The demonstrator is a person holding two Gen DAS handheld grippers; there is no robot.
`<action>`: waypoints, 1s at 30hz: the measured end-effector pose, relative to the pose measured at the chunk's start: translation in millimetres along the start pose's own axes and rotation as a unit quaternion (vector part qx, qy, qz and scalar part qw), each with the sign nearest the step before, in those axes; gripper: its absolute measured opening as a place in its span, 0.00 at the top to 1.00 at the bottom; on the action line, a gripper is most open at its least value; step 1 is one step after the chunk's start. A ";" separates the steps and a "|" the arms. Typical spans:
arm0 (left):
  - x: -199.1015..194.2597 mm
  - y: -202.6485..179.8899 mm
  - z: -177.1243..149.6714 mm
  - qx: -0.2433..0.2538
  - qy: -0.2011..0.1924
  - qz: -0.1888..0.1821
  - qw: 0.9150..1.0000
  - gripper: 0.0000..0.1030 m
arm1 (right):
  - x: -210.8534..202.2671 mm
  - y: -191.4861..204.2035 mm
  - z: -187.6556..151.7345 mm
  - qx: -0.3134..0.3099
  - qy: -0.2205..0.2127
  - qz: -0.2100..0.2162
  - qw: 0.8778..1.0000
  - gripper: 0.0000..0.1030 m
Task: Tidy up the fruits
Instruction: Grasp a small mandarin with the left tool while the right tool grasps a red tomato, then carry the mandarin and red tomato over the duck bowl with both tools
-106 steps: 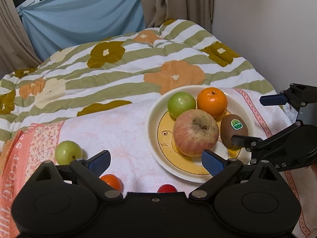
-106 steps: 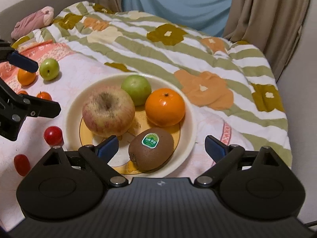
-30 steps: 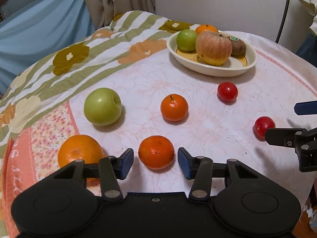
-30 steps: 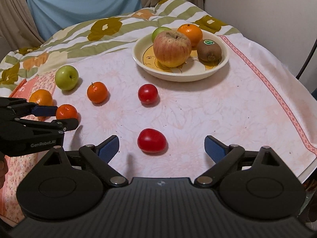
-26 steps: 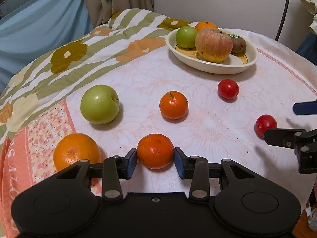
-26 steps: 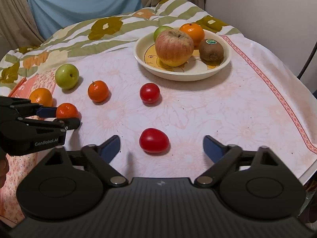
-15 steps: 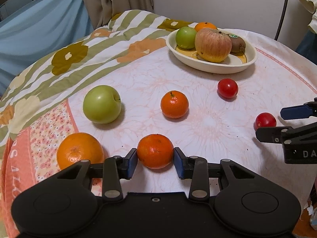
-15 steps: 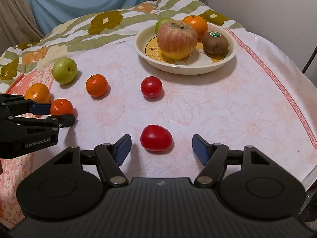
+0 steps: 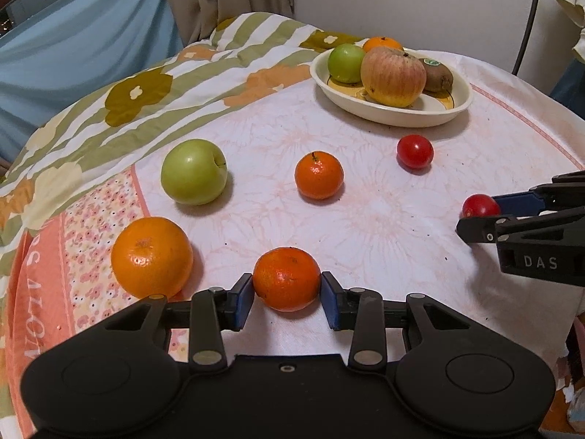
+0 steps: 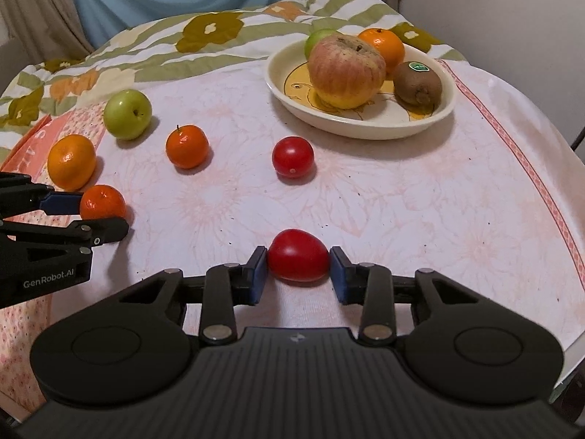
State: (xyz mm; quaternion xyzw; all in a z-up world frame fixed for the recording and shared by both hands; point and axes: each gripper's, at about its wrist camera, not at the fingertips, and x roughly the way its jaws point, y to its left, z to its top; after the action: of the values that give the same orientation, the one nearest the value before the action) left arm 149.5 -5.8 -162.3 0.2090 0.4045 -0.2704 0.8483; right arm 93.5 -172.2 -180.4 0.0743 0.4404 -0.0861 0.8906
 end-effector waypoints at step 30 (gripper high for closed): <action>-75.3 -56.9 65.2 -0.083 -0.059 0.055 0.993 0.59 | -72.1 -74.7 61.6 -0.040 -0.070 0.059 0.995 0.50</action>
State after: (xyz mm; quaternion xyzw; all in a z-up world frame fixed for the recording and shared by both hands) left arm 111.5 -65.0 -71.7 0.1441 0.3629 -0.2006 0.8985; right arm 81.7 -251.5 -90.0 0.0585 0.3749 -0.0208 0.9250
